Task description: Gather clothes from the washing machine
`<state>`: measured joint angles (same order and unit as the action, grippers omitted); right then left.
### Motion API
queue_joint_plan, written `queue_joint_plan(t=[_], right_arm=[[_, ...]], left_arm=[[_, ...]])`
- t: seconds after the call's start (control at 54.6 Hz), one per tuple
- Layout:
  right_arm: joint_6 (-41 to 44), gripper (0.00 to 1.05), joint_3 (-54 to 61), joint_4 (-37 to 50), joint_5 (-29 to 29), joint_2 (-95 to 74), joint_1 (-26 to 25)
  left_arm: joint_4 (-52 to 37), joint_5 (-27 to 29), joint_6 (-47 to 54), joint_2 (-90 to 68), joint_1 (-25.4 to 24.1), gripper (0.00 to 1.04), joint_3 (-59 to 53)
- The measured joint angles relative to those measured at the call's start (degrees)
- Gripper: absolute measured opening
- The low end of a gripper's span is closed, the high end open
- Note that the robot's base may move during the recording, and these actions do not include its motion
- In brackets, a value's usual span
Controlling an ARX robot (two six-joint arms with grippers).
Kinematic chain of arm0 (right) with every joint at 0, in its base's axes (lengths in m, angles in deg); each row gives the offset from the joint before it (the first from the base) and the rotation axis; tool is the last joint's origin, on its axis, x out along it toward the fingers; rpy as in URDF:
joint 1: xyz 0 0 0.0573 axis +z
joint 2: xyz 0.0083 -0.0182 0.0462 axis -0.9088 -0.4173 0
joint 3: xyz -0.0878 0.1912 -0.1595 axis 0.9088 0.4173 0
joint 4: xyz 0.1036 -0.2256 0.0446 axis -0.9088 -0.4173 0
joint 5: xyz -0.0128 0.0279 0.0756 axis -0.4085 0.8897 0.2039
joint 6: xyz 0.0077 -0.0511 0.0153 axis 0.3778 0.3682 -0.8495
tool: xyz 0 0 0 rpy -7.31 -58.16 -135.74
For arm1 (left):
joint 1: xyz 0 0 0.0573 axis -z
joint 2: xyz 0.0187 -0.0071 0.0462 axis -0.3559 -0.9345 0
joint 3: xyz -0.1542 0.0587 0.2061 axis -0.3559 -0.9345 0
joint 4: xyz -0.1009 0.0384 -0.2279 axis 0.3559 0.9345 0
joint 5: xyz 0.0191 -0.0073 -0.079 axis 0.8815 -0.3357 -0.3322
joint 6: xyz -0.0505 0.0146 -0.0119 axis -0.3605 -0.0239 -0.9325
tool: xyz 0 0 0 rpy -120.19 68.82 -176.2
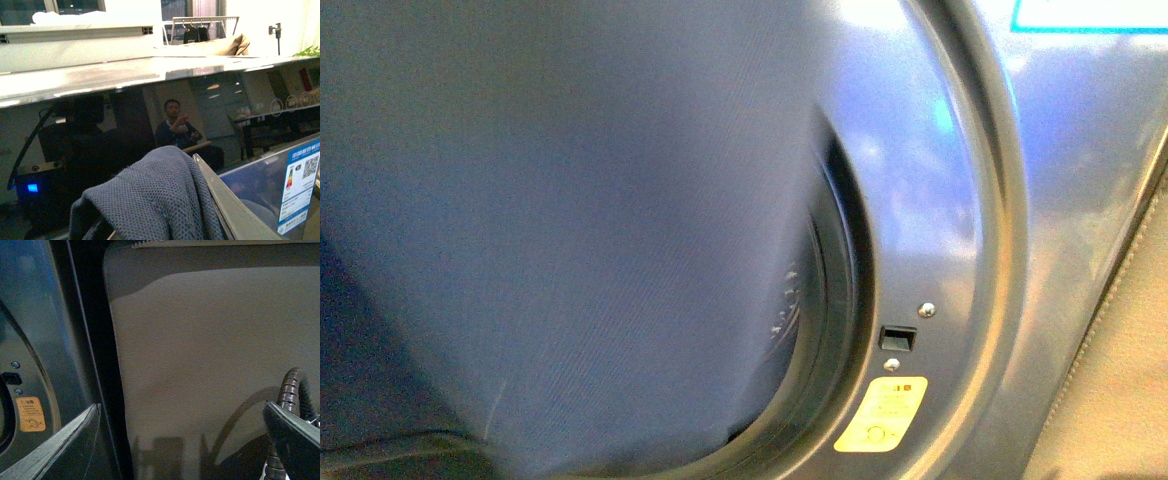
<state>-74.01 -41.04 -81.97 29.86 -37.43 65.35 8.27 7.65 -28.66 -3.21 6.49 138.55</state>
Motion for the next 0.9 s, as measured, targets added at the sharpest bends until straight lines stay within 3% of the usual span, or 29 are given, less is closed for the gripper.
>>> queue_joint_plan(t=[0.293,0.898], right_arm=[[0.0,0.97,0.0,0.0,0.0,0.0,0.0],[0.0,0.97,0.0,0.0,0.0,0.0,0.0]], left_arm=[[3.15,-1.84,2.21,-6.82,0.72,0.14,10.54],[12.72,-0.98,7.41,-20.04,7.41,0.14,38.93]])
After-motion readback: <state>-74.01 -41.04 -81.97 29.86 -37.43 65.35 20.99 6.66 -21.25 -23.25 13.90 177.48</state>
